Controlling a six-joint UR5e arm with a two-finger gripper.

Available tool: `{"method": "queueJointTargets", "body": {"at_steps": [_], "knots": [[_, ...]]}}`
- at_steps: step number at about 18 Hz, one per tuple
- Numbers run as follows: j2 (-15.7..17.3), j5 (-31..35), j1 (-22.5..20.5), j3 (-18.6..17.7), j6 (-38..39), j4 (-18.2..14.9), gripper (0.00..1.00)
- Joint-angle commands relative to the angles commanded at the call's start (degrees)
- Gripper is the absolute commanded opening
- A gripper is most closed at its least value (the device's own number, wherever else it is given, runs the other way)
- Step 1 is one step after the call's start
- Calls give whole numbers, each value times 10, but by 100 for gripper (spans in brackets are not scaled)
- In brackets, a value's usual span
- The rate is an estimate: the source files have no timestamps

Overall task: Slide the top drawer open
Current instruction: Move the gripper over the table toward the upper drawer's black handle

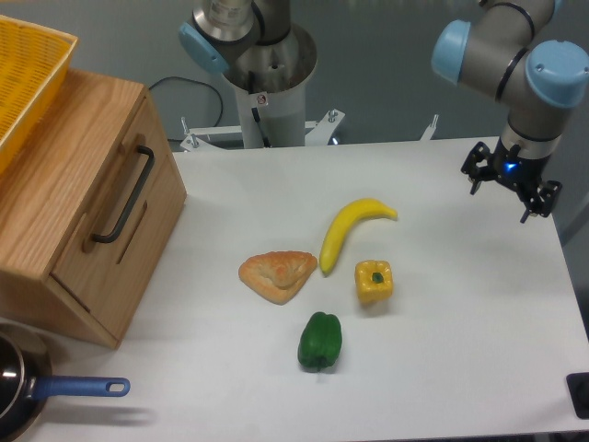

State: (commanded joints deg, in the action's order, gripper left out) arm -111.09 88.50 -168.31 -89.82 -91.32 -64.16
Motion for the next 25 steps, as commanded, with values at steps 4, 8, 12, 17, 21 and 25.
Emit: {"method": "queueJointTargets", "body": {"at_steps": [4, 8, 12, 17, 21, 25], "knots": [[3, -2, 3, -1, -2, -1, 100], [9, -2, 25, -21, 10, 2, 100], [35, -5, 22, -66, 76, 5, 100], [70, -61, 22, -101, 110, 0, 100], [92, -58, 27, -112, 181, -4, 100], [121, -58, 53, -119, 262, -71, 100]]}}
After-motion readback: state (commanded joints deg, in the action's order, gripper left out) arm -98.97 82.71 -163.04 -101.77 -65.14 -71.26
